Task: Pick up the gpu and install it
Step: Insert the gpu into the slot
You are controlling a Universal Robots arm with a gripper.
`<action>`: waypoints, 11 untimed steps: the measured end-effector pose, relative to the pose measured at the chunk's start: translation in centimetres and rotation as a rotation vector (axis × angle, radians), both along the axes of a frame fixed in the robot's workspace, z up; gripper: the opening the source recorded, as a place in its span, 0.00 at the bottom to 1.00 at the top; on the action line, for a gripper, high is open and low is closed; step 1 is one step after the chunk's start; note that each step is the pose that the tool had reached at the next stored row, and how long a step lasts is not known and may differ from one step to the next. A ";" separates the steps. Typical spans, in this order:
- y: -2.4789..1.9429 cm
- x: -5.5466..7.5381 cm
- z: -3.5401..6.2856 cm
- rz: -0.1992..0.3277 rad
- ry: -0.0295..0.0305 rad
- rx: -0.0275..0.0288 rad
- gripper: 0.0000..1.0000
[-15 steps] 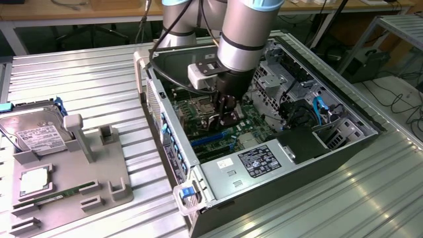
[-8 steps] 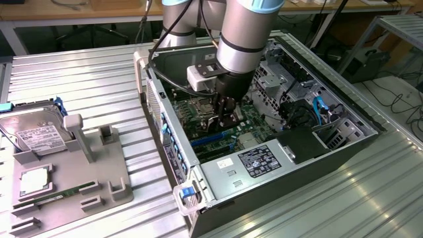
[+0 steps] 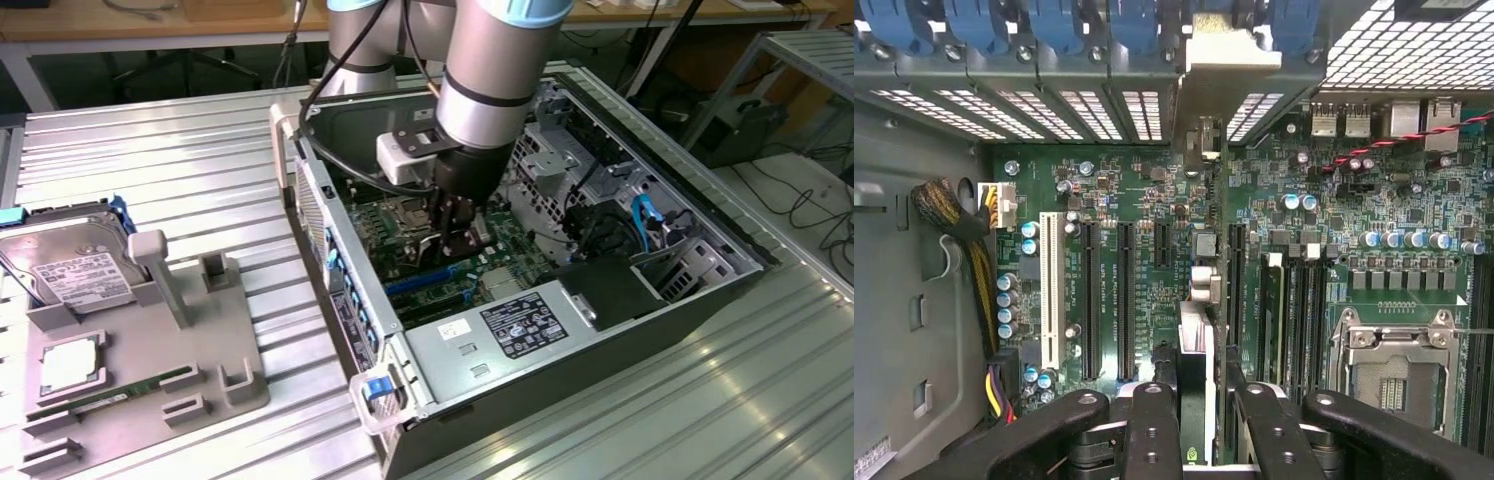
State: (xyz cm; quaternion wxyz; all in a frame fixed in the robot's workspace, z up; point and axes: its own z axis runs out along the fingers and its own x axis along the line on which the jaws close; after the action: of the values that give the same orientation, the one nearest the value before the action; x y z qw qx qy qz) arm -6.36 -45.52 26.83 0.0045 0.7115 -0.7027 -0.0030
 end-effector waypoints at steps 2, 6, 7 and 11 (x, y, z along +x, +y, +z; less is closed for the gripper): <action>0.00 0.0 -0.05 0.000 -0.0001 0.0001 0.27; 0.00 -0.1 -0.27 0.000 0.0001 -0.0001 0.27; 0.00 -0.1 -0.31 0.000 0.0001 -0.0002 0.27; 0.00 -0.3 -0.44 0.000 0.0001 -0.0001 0.27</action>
State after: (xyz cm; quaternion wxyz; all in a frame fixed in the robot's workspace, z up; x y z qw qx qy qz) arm -6.65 -45.52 26.39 0.0046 0.7115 -0.7027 -0.0030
